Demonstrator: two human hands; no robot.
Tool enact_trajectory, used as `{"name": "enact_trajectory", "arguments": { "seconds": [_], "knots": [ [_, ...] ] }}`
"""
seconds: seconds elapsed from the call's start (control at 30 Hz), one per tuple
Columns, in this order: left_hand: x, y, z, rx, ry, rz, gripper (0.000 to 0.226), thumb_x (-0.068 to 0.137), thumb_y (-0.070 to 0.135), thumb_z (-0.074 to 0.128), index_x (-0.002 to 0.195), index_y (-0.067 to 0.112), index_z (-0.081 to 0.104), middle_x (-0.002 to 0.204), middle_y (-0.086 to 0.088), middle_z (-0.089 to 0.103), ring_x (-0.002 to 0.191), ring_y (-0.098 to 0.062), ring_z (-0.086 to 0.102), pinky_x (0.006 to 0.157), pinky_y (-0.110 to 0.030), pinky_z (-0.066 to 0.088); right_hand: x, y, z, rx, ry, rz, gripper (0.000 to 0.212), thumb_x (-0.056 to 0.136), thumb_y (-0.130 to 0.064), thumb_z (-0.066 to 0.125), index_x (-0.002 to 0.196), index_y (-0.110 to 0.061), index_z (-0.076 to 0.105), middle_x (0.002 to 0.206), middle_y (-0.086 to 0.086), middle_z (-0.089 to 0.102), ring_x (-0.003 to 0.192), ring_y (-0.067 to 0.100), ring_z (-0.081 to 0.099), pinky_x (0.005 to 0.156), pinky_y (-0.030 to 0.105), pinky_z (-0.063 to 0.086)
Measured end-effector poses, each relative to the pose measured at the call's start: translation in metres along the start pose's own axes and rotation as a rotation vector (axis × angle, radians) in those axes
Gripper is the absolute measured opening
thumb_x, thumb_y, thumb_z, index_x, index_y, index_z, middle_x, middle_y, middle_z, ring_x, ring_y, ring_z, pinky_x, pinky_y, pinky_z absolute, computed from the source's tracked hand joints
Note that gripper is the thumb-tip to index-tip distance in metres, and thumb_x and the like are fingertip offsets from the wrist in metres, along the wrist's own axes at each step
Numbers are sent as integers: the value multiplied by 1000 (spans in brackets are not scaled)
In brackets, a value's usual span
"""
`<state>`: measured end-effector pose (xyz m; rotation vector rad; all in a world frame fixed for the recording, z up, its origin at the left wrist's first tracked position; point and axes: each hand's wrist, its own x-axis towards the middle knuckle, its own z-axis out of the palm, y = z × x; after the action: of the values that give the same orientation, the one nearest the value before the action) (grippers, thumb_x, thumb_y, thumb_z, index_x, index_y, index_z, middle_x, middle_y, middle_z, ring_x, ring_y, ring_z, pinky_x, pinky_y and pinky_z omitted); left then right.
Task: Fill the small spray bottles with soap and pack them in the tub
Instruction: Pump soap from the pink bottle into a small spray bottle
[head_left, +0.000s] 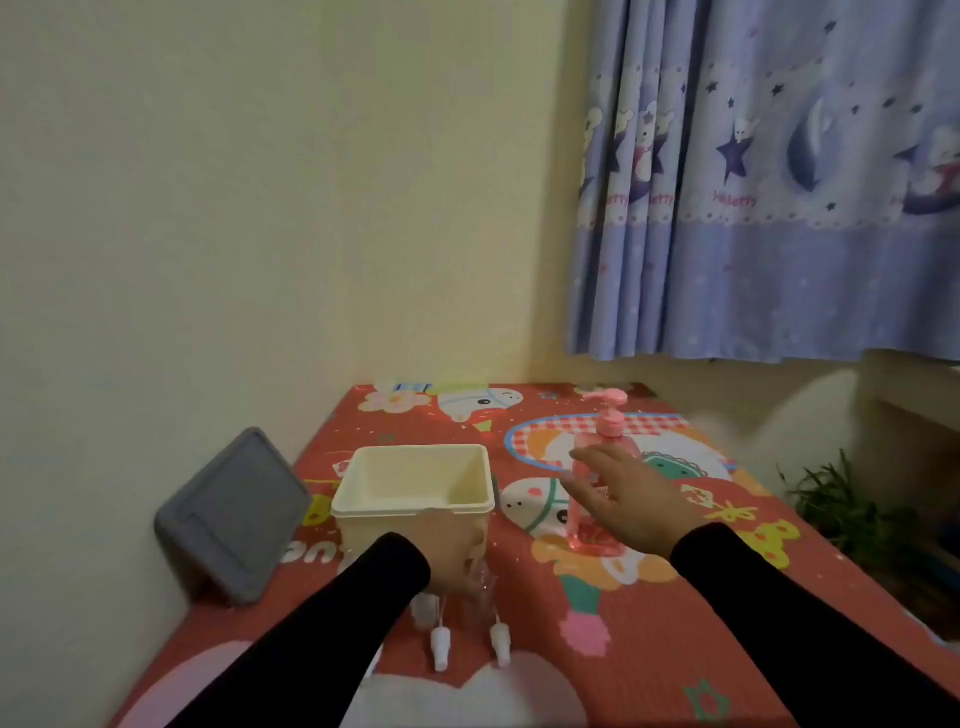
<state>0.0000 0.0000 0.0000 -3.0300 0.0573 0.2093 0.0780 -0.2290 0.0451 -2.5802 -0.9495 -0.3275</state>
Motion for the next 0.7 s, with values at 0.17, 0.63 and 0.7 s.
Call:
{"name": "enact_trajectory", "arguments": {
  "seconds": [0.17,0.63,0.7],
  "knots": [
    [8,5,5,-51,-17,27,45,79,57,65,109,24,61,106,0,66,102,-22,59,75,-30,38,1,7,1,-18,-39,62,63,95,-61,30,143,-24,42,149,-3,40,131,13,43,104,32,37],
    [25,-17,-42,-279,109,31,21,77,38,65,88,21,61,87,4,63,83,-18,58,69,-30,43,44,30,-26,69,278,40,56,94,-58,36,127,-18,58,130,3,56,119,18,53,93,31,42],
    [31,-20,-57,-385,179,45,15,79,36,66,84,26,56,84,7,58,79,-16,55,65,-27,41,57,37,-32,77,309,74,54,95,-56,39,124,-16,60,127,5,58,117,20,54,94,32,42]
  ]
}}
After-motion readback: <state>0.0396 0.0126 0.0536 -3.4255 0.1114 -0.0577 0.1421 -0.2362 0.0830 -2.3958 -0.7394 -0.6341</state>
